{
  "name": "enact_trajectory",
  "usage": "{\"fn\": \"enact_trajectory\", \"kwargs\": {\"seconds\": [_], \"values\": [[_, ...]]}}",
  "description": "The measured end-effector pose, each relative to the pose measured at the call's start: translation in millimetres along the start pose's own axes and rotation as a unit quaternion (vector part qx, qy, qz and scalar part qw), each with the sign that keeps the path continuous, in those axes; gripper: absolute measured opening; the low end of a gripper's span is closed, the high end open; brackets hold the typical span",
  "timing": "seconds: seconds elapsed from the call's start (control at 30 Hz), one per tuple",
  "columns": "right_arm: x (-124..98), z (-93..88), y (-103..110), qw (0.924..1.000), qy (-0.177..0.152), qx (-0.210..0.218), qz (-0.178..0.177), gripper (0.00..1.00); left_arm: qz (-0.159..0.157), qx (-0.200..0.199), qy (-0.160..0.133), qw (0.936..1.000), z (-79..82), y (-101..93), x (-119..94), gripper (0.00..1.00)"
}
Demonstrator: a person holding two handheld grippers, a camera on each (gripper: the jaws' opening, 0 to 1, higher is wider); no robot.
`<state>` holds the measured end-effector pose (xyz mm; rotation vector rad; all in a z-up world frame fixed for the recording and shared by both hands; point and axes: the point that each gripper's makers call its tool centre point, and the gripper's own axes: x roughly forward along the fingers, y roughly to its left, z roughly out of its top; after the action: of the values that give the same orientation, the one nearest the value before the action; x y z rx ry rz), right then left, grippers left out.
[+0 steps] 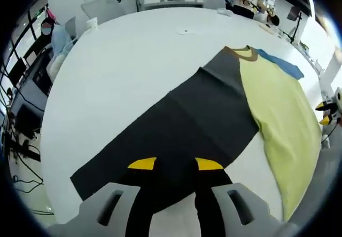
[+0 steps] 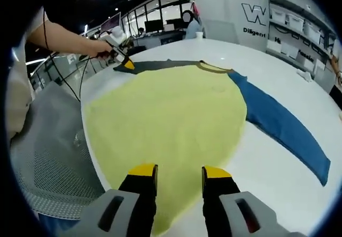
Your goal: Fold the garment on the visible template until the final outline fits inside the template.
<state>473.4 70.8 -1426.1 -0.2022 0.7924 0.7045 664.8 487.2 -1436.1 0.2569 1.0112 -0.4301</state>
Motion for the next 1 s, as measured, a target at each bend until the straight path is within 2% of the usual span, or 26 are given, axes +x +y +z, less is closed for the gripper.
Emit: {"fn": "enact_trajectory", "kwargs": {"seconds": [0.1,0.2,0.23,0.6,0.63,0.83,0.9,1.0], "values": [[2,-1.3,2,1.0,0.005,-0.004,0.004,0.28,-0.001,0.011,0.001,0.9999,0.6,0.3,-1,0.29],[3,-3.7,2,0.9999,0.01,-0.006,0.005,0.28,-0.007,0.024,0.005,0.9997,-0.3,-0.1,-3,0.12],[3,-4.9,1,0.9999,0.012,-0.006,0.005,0.28,-0.007,0.033,0.002,0.9994,0.2,-1.0,-3,0.11],[6,-21.8,1,0.9993,0.037,-0.004,0.007,0.29,-0.003,0.027,0.004,0.9996,1.4,9.4,-4,0.14],[6,-19.5,0,0.9996,0.029,-0.004,0.007,0.29,-0.003,0.023,0.005,0.9997,0.9,10.1,-4,0.14],[6,-18.3,-3,0.9993,0.037,-0.009,0.006,0.27,0.008,0.0,0.017,0.9998,-2.9,15.7,-6,0.15],[7,-17.5,-3,0.9992,0.038,-0.007,0.007,0.27,0.011,-0.007,0.023,0.9997,-4.1,16.5,-6,0.19],[8,-17.1,-2,0.9992,0.04,-0.007,0.008,0.29,0.026,-0.001,0.02,0.9995,-5.7,23.8,-10,0.29]]}}
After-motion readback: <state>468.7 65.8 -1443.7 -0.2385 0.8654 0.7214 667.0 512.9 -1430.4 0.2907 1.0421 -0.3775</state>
